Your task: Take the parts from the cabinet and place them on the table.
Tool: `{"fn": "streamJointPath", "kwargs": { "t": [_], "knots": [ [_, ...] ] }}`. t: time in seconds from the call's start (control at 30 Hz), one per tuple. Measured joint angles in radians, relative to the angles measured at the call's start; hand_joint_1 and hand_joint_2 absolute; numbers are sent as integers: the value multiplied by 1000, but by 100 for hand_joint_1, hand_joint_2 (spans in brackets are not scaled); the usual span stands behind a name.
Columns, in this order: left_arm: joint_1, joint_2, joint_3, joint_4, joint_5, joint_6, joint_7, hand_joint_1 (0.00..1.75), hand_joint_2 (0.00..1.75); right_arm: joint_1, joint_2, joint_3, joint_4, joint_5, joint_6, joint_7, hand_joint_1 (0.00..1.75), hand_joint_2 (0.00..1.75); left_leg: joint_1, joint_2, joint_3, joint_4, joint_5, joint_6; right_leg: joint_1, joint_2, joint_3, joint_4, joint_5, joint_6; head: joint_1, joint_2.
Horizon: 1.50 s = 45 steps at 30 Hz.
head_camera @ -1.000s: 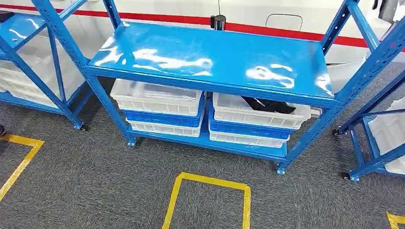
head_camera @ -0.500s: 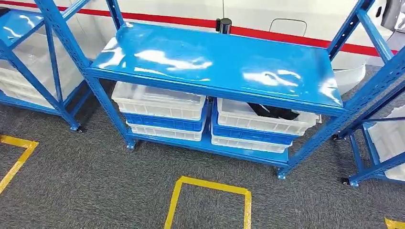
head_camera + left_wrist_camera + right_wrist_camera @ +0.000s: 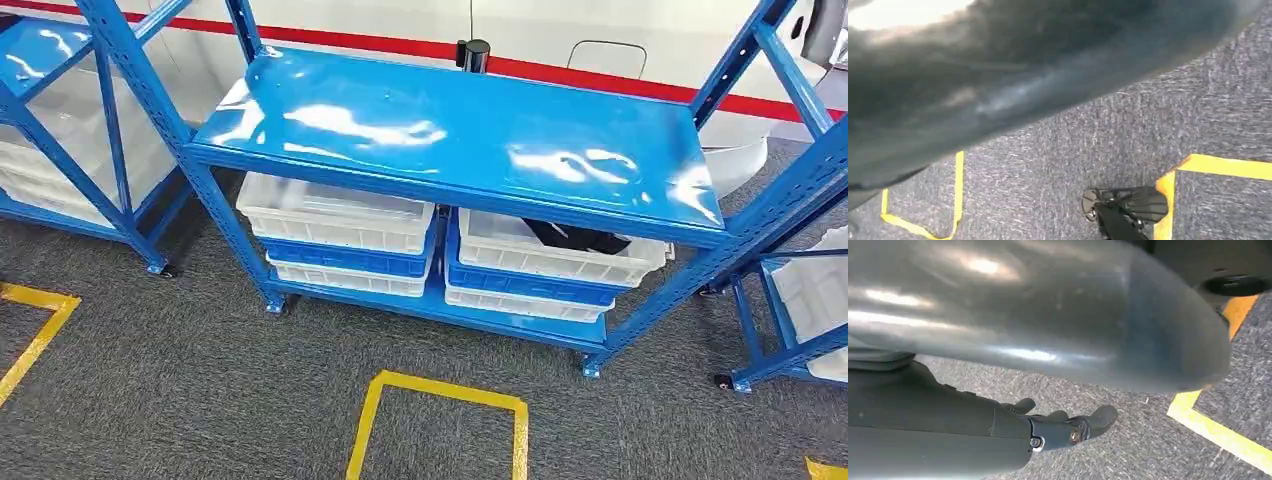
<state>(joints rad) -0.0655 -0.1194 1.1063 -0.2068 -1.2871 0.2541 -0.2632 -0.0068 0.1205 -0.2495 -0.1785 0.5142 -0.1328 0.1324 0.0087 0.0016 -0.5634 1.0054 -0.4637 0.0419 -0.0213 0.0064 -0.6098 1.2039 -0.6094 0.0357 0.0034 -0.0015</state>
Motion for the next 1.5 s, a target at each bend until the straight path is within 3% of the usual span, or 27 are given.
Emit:
{"fn": "streamJointPath", "kwargs": {
  "t": [0.07,0.1,0.13,0.2,0.23,0.3,0.37,0.4,0.43,0.5,0.57,0.6,0.63,0.7,0.73,0.77,0.87,0.93,1.0,1.07,1.13,1.2,1.23,1.3,1.37,1.4,1.5],
  "knots": [
    [0,-1,0,0,0,0,0,0,0,1,0,-2,0,0,0,0,0,0,1,3,1,0,-2,-2,-3,0,-69,104,-16,8,0,0],
    [0,-2,0,0,0,0,0,0,0,3,-1,-4,0,0,0,1,0,0,3,2,3,0,-3,-4,-6,-1,-69,85,4,18,0,0],
    [0,-3,0,0,0,0,0,0,0,5,-3,-5,0,0,0,2,0,0,5,2,6,1,-6,-8,-10,-1,-46,21,41,33,0,0],
    [0,-5,0,0,0,-2,0,0,0,4,-5,-5,0,0,-1,2,0,0,10,4,16,2,-12,-22,-16,-22,41,-170,122,57,1,0],
    [0,-2,0,-1,0,-2,0,0,0,2,0,-5,0,2,-1,2,0,0,0,6,20,4,-17,-32,-14,-46,50,-199,133,52,7,0],
    [0,-3,0,0,0,-2,0,0,0,0,-3,-6,0,4,-1,1,0,0,-1,11,25,2,-23,-47,-8,-27,48,-200,139,23,-3,0],
    [-1,-3,0,0,0,-2,0,0,0,0,-3,-6,0,6,-2,1,0,0,6,17,34,-4,-25,-59,-3,-20,53,-201,140,7,-1,0],
    [-1,-3,0,0,0,-2,0,0,0,0,-3,-6,0,6,-2,1,0,0,12,15,33,7,-34,-65,-15,-14,64,-204,144,-3,-2,0],
    [-1,-3,0,0,0,-1,0,0,0,1,-3,-6,0,6,-3,1,0,0,12,10,20,42,-59,-67,-11,-12,67,-204,142,-6,-6,0],
    [-1,-3,0,0,0,-2,0,0,0,1,-3,-6,0,9,-3,1,0,0,12,4,-58,204,-142,-70,-7,-8,71,-203,138,-14,-8,0],
    [0,-4,0,0,0,-2,0,0,0,1,-3,-7,0,10,-3,1,0,0,12,0,-128,327,-173,-70,-1,-1,75,-203,134,-20,-8,0],
    [1,-4,0,0,0,-2,0,0,0,1,-3,-7,0,10,-4,1,0,0,12,0,-132,321,-152,-68,0,5,80,-203,131,-22,-7,0],
    [1,-4,0,0,0,-2,0,0,0,1,-3,-7,0,10,-4,1,0,0,12,-1,-112,265,-105,-65,1,11,87,-202,129,-25,-8,0],
    [1,-4,0,0,0,-2,0,0,0,1,-3,-7,0,10,-4,2,0,0,13,-11,-34,84,2,-60,0,25,101,-202,120,-22,-8,0],
    [3,-3,0,0,0,-2,0,0,0,1,-2,-7,0,10,-4,1,0,0,14,-31,-13,44,3,-57,3,28,91,-202,115,-15,-8,0],
    [2,-4,0,0,0,-3,0,0,0,-1,-2,-7,0,10,-4,2,0,0,12,-31,-10,24,-4,-56,12,32,97,-197,110,-9,-10,0],
    [-1,-5,0,0,0,-4,1,0,0,1,-3,-7,0,11,-5,2,0,0,3,-25,-15,27,-5,-42,3,37,87,-211,113,6,-10,0],
    [-1,-8,0,0,0,-5,1,0,0,1,-4,-7,0,11,-5,2,0,0,10,-17,-9,15,1,-26,6,17,73,-173,91,10,-7,0],
    [-1,-7,0,0,0,-3,1,0,0,-1,-3,-7,0,11,-5,2,0,0,8,-7,-10,15,-1,-16,5,7,-8,-17,19,-3,-3,0],
    [-1,-7,0,0,0,-4,1,0,0,-1,-3,-7,0,11,-5,2,0,0,5,0,-10,15,-3,-13,5,6,-84,118,-19,0,-3,0],
    [-2,-8,0,0,0,-4,1,0,0,3,-4,-7,0,11,-5,3,0,0,4,4,-6,15,-6,-13,5,5,-72,70,20,19,-3,0],
    [-2,-10,0,0,0,-4,1,0,0,1,-6,-7,0,11,-5,4,0,0,4,8,0,15,-9,-17,5,-10,15,-123,103,36,-3,0],
    [-2,-10,0,0,0,-4,1,0,0,-1,-6,-7,0,11,-5,4,0,0,3,11,1,15,-11,-20,8,-32,47,-200,126,28,-2,0],
    [-3,-10,0,0,0,-5,1,0,0,-4,-6,-8,0,11,-5,4,0,0,-5,13,5,16,-18,-32,16,-22,45,-199,140,7,-5,0],
    [-4,-10,0,0,0,-5,1,0,0,-2,-6,-8,0,11,-5,3,0,0,-2,16,12,10,-17,-42,20,-17,44,-199,141,-3,-4,0],
    [-4,-10,0,0,0,-5,0,0,0,-2,-6,-8,0,13,-5,2,0,0,-1,17,14,11,-18,-49,12,-14,60,-206,147,-11,-3,0],
    [-4,-10,0,0,0,-6,-2,0,0,0,-7,-8,0,14,-5,-1,0,0,0,13,14,14,-20,-47,10,-12,60,-206,148,-8,-6,0]
  ]
}}
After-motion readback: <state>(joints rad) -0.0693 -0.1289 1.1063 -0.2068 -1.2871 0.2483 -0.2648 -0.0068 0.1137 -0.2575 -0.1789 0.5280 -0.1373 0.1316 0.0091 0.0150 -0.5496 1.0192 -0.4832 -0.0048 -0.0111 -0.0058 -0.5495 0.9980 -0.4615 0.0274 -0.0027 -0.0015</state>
